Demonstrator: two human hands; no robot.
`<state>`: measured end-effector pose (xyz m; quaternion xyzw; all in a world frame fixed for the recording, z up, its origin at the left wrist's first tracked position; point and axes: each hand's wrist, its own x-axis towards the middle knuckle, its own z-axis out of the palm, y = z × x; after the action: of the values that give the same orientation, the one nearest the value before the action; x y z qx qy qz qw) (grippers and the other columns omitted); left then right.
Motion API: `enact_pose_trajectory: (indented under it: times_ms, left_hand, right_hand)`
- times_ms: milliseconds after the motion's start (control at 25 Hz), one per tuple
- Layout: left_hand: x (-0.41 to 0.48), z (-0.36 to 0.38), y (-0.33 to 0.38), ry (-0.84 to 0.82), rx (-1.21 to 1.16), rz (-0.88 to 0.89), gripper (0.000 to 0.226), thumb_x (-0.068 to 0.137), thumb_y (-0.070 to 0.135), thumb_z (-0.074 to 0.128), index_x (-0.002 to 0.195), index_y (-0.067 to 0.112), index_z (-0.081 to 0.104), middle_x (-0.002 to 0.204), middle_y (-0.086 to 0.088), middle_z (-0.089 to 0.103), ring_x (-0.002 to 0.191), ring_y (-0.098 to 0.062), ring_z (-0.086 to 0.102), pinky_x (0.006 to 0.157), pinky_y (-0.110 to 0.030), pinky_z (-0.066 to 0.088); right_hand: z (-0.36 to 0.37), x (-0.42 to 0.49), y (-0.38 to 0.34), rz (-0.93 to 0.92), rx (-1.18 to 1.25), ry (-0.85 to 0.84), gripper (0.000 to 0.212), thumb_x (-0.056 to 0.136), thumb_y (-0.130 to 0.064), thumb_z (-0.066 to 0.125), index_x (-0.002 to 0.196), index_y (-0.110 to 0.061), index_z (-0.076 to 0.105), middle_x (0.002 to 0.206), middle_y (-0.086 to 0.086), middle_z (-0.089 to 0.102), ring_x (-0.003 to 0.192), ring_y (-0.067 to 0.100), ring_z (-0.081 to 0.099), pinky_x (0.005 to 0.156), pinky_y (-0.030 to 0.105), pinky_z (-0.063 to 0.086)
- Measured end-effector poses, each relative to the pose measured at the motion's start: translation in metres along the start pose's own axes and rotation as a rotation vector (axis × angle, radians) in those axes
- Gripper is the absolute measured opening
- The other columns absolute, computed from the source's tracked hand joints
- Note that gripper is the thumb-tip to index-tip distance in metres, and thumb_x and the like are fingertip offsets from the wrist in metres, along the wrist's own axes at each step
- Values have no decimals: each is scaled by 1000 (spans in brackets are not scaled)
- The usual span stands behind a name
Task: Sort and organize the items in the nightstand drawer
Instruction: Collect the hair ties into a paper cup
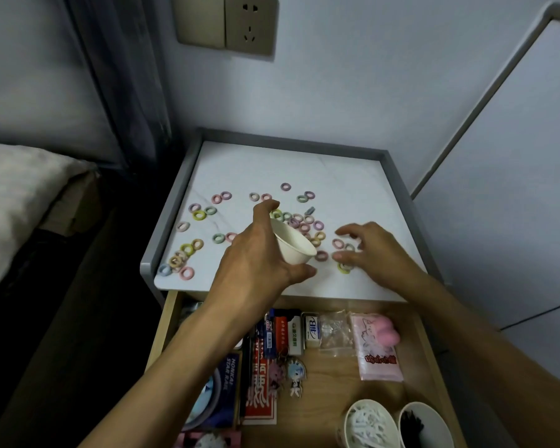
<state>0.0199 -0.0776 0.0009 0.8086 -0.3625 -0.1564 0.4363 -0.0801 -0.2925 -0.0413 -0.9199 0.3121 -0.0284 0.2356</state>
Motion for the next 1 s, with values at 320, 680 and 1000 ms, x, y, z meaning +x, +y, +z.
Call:
enact_pose_trajectory:
  times_ms: [320, 680, 1000]
  left_hand:
    - [-1, 1, 1, 4, 7, -3, 102, 67, 34, 87, 146, 28, 23, 129, -1, 57, 106, -15, 54, 82, -25, 45]
    - [-1, 4, 1, -13, 65, 5, 102, 68, 37, 86, 146, 29, 22, 131, 1, 56, 98, -7, 43, 78, -22, 39]
    - [-3, 8, 3, -12, 35, 8, 102, 67, 33, 87, 146, 27, 24, 128, 2, 61, 102, -14, 60, 80, -23, 45]
  right_hand:
    - [24, 1, 8, -116, 143, 162, 12, 81, -12, 78, 91, -16, 74, 89, -1, 67, 77, 6, 59, 74, 25, 47]
    - [-13, -6, -27, -127, 497, 298, 9, 82, -7, 75, 89, -12, 75, 83, -1, 73, 75, 10, 67, 70, 22, 55]
    - [-21, -27, -79, -326, 554, -59, 31, 84, -2, 71, 109, -19, 74, 101, -3, 75, 94, 9, 70, 86, 26, 56]
